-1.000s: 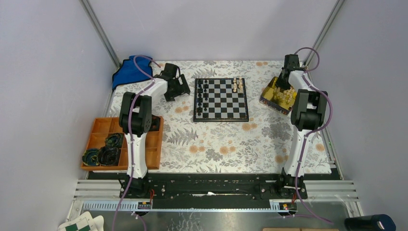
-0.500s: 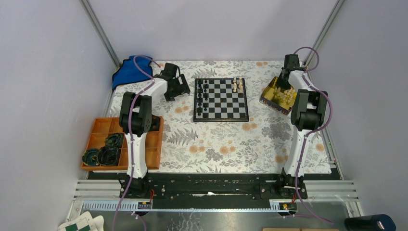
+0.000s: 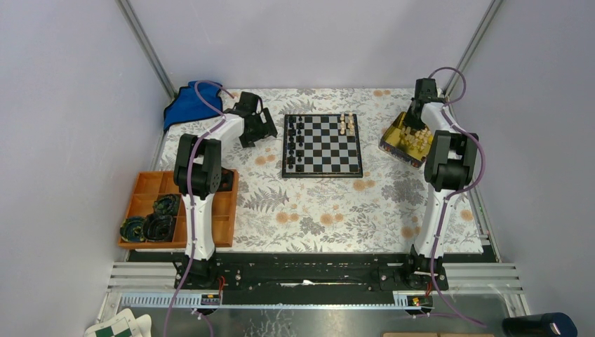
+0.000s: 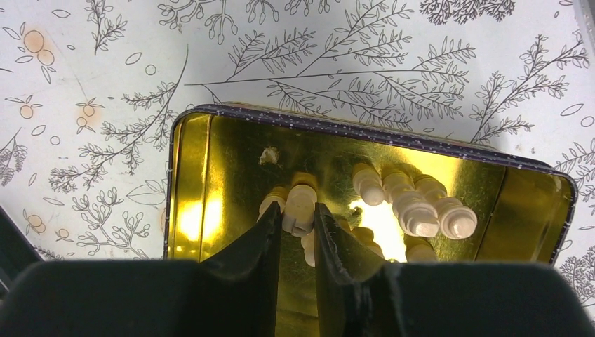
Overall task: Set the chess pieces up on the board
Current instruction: Pick up the chess piece from the storage box, then place the chess piece on the chessboard.
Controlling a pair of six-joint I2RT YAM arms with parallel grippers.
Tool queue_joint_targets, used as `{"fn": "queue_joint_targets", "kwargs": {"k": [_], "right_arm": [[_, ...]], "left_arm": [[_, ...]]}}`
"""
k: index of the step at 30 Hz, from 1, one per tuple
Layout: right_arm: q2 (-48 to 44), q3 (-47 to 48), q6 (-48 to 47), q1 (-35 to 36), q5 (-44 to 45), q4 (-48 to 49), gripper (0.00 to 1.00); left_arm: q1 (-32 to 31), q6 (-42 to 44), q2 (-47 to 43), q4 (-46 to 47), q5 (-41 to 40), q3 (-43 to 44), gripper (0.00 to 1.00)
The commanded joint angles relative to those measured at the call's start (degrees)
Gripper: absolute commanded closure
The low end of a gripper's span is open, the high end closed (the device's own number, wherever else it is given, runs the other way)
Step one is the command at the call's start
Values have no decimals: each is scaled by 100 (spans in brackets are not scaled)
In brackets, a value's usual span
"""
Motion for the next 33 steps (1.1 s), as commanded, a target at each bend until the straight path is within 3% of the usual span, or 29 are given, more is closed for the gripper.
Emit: {"fn": "queue_joint_targets", "kwargs": {"k": [1,12,20,26,33], "right_arm": [[-554,118,-87,-9,141,93,100],[-860,102,-179,-9,61,76,100],[-1447,-38,-281,127,-549,-330,100],[-1911,-273,-577,567,-931,-940,100],[-2493,-1089,-793,1560,-1113,-1188,100]], "left_arm": [[39,-52,-2,26,28,-74,1],[37,-42,-126,21,7,-133,1],[-18,-70,-280,87,5,-243,1],[-160,-85,-315,89,-26,-212,1],[-286,-73,-352,88,-74,-237,1]]}}
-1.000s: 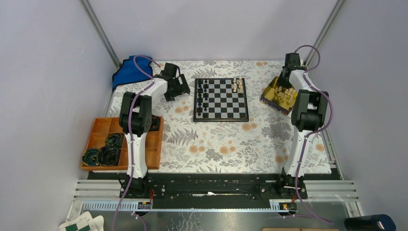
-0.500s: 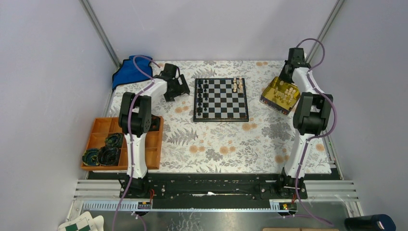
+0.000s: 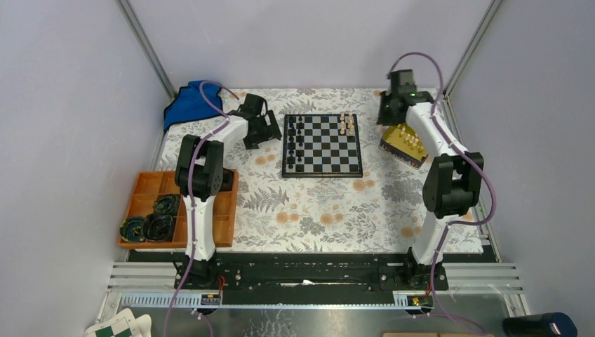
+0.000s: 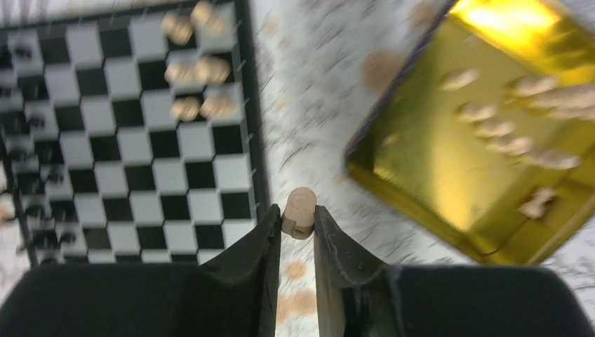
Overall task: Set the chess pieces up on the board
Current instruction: Place the chess piece on the chessboard.
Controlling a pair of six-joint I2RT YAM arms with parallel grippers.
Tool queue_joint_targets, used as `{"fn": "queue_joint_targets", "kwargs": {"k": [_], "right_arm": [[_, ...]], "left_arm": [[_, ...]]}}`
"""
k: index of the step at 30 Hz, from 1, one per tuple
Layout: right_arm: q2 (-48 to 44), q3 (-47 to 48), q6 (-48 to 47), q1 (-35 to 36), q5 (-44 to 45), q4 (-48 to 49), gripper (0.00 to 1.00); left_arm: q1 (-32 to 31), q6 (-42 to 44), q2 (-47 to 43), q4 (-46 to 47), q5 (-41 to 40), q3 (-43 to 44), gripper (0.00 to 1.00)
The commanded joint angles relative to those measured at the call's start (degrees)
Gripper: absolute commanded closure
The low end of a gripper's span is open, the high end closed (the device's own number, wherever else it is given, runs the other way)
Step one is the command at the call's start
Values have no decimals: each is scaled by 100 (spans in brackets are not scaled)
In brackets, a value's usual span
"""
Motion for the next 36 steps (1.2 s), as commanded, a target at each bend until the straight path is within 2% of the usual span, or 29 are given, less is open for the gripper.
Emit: {"fn": "queue_joint_targets", "kwargs": {"k": [1,11,36], "right_arm": [[-546,-504,-248,560,-351,-358,100],[-678,-1143,-207,1098,-463,-139,100],[438,-769,-228,1344,-342,114,100]], "left_arm": [[-83,-64,-245,47,-65,-76,1],[-109,-54,-205,52,-70,-78,1],[-102,-21,-2,49,-50,26,1]]}}
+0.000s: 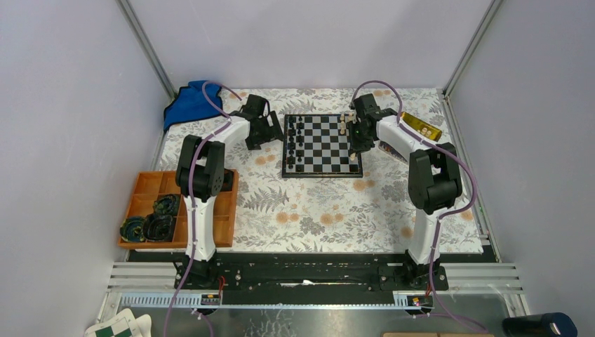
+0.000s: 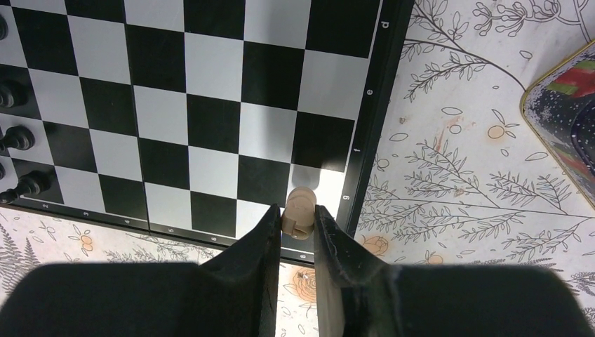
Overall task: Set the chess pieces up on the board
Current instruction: Place the chess piece on the chessboard.
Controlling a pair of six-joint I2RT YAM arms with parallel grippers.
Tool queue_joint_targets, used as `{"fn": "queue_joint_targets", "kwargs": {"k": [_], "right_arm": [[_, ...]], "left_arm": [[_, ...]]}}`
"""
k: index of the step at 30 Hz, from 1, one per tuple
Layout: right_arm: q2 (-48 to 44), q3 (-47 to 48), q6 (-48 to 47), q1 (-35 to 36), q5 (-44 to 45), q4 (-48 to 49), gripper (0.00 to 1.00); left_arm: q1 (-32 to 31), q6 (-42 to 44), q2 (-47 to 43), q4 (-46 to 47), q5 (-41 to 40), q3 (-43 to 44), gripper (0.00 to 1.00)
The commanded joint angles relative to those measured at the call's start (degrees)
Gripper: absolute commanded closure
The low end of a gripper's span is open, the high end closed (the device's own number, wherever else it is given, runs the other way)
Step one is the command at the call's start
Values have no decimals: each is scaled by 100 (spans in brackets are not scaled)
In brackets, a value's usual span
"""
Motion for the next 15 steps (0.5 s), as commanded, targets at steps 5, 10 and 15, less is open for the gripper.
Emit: {"fn": "queue_joint_targets", "kwargs": {"k": [5,10,15], "right_arm": [[106,322,-122,50,131,37,100],[158,363,-146,50,208,-41,100],[178,353,-153,50,213,-68,100]], "left_arm": [[4,-4,77,45,-17,102,1],[19,-4,104,40,0,114,1],[22,-13,118,34,8,122,1]]}}
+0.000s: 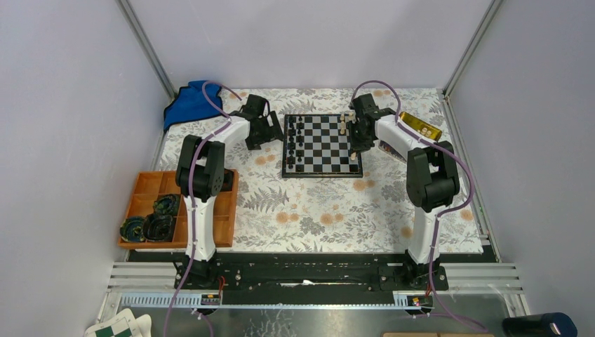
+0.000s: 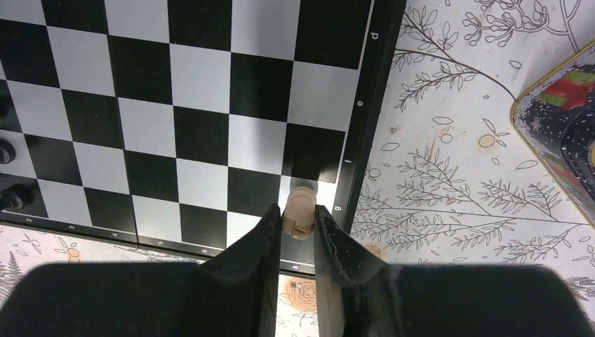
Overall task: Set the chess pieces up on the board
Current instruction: Place the chess piece on the chessboard.
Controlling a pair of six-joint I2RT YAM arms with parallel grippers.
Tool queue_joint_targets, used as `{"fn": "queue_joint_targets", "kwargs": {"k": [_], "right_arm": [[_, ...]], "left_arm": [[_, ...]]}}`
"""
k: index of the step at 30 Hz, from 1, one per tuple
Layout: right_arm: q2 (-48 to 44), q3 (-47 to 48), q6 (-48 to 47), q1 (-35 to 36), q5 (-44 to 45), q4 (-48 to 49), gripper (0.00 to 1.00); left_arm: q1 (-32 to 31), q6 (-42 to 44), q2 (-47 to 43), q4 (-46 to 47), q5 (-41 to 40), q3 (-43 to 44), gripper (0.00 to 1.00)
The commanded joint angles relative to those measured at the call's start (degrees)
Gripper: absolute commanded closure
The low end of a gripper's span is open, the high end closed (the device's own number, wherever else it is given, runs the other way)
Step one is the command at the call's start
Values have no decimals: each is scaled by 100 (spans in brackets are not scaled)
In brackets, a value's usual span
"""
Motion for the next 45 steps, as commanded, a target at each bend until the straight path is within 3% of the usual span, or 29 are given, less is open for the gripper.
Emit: {"fn": "queue_joint_targets", "kwargs": {"k": [1,28,45], "right_arm": [[44,235,-103,46,81,-84,100],[73,60,-69,50,-2,-117,94],[84,33,-76,50,-39,-126,82]], "left_arm": [[18,-17,116,35,9,122,1],[21,-42,130,52,29,70,1],[1,-46,149,55,31,57,1]]}}
